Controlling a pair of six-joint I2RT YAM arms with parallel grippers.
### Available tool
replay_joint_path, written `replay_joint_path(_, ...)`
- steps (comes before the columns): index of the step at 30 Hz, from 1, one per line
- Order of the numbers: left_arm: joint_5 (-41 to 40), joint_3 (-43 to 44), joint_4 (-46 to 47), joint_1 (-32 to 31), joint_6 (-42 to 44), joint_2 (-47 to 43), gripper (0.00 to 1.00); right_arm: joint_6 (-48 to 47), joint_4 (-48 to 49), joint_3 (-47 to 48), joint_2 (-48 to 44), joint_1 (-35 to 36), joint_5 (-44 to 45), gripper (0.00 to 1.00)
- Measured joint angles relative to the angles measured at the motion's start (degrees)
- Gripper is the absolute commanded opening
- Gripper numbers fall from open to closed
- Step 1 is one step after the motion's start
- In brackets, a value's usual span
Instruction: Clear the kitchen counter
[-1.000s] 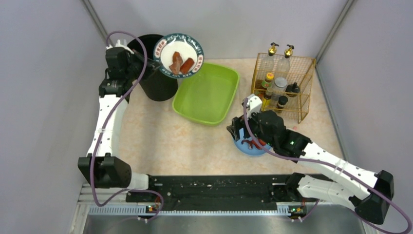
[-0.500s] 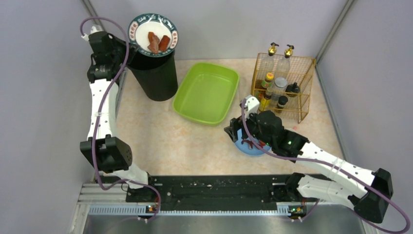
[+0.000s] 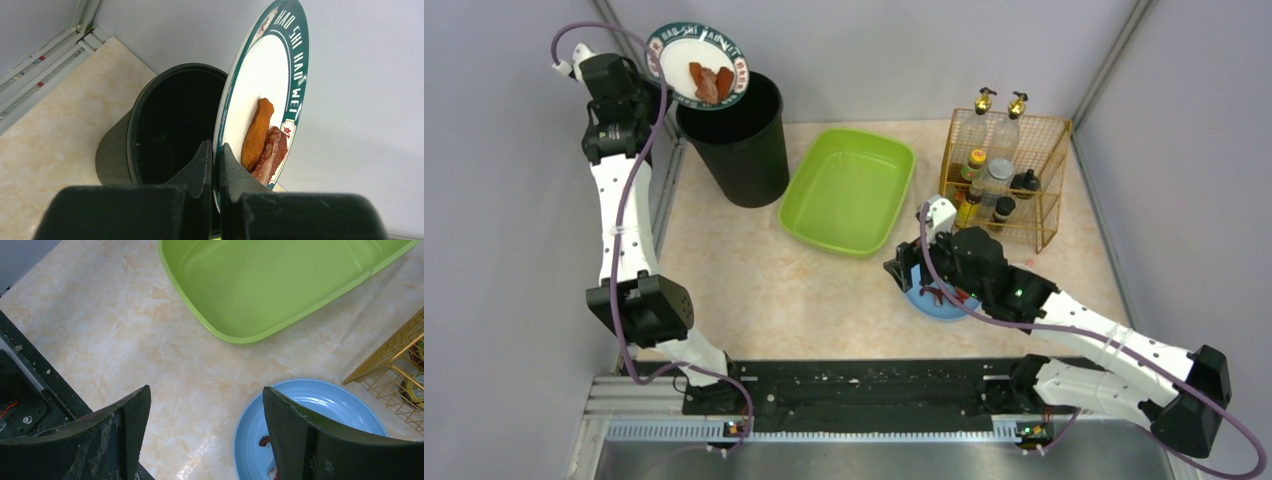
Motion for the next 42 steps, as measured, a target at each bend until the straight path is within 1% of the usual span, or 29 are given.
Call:
replay_joint_path(6,-3.04,-1.16,0.04,-0.07,1.9,-0.09,0.0,0.02,0.02,-0.04,0.0,0.0,-0.17,0.81)
replay_joint_path(14,-8.44,-6.8,0.33,-0.74,4.52,-0.63,0.0,0.02,0.35,-0.74,-0.02,0.0,-0.42,0.81)
replay_joint_path(22,-14.38,-12.22,3.43,-2.38,8.41,-1.49,0.0,0.02,0.44,-0.76,-0.02,0.0,-0.48,0.81)
replay_joint_path(28,-21.66,-15.3,7.85,-6.4,14.99,-2.97,0.0,0.02,0.48,-0.83,-0.02,0.0,-0.61,0.81)
replay_joint_path(36,-31.06,-16.06,13.35,-12.9,25.27,-4.81,0.0,0.02,0.92,-1.53,-0.2,0.0,-0.66,0.81)
replay_joint_path(42,-39.41,-17.53,20.72,-17.9,36.24,-4.94,0.0,0.02,0.92,-1.53,-0.33,0.0,-0.66,0.81)
